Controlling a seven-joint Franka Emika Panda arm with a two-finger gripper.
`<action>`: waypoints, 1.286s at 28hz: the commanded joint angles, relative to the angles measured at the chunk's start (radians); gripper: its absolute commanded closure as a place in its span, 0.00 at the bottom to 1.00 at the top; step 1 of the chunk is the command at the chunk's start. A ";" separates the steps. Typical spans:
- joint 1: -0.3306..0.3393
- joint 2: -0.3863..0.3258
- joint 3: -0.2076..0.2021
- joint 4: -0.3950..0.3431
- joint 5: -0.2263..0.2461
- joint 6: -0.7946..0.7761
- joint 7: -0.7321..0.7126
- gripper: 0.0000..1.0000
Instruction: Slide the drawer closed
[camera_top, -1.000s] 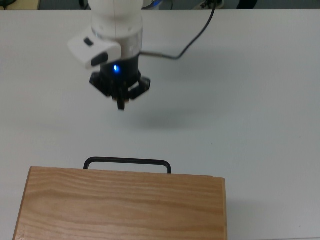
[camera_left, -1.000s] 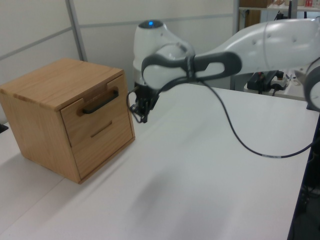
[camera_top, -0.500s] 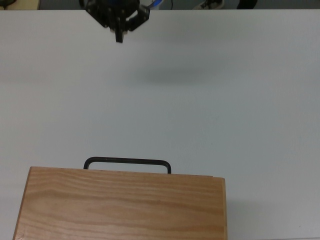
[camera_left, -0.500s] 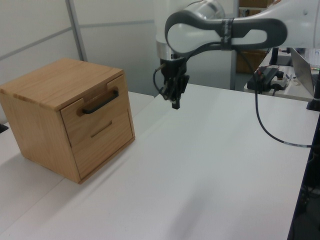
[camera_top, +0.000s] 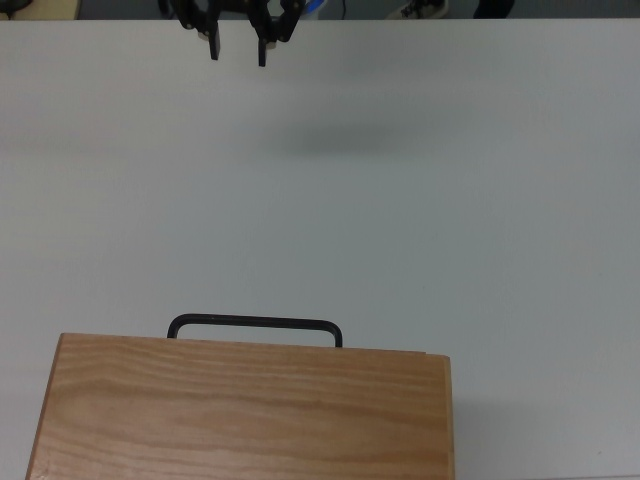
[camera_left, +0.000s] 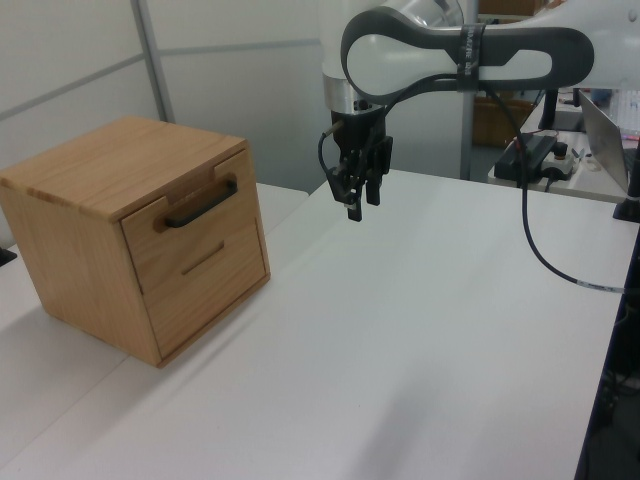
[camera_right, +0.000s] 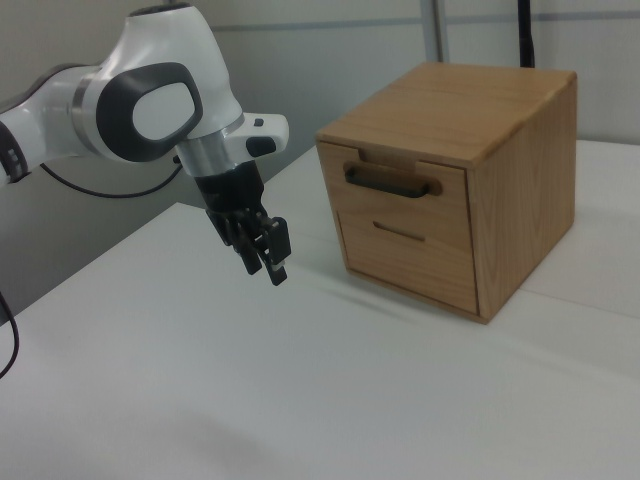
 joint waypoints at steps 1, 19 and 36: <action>0.003 -0.047 -0.003 -0.053 -0.018 -0.007 -0.028 0.00; 0.002 -0.044 -0.011 -0.048 -0.012 -0.008 -0.102 0.00; 0.000 -0.039 -0.014 -0.043 -0.003 -0.010 -0.094 0.00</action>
